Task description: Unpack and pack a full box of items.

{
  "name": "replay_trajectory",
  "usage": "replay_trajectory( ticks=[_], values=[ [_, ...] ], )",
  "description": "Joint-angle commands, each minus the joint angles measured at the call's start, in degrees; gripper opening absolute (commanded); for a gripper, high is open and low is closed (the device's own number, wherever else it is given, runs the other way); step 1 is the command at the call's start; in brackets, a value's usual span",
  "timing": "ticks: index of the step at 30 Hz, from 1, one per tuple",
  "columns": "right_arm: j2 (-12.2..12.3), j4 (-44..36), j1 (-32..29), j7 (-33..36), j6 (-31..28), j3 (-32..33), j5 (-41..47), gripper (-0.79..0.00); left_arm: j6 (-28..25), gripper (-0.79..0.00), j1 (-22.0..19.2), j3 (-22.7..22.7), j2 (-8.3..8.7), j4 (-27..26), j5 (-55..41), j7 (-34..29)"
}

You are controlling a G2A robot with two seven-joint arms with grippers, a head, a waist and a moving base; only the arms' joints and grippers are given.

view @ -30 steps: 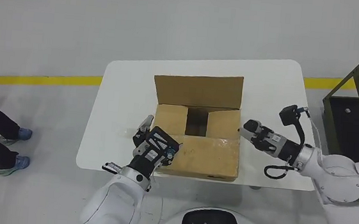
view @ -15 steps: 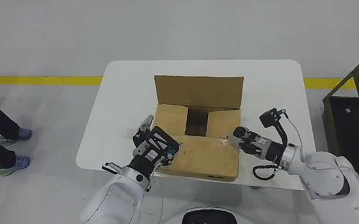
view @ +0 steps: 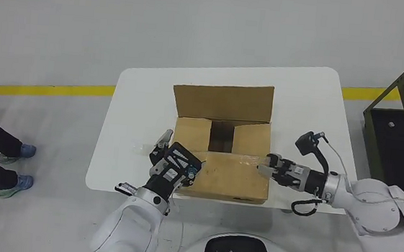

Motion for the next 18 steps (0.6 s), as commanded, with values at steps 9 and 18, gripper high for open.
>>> replay_trajectory(
  ticks=[9, 18],
  values=[
    [1.1, -6.3, -2.1, 1.7, -2.5, 0.0, -7.6, -0.785, 0.0, 0.000, 0.0, 0.0, 0.00, 0.0, 0.0, 0.0],
    [1.3, -11.7, -6.8, -14.1, -8.8, 0.8, -21.9, -0.785, 2.9, 0.000, -1.6, -2.0, -0.11, -2.1, -10.2, -2.6]
  ],
)
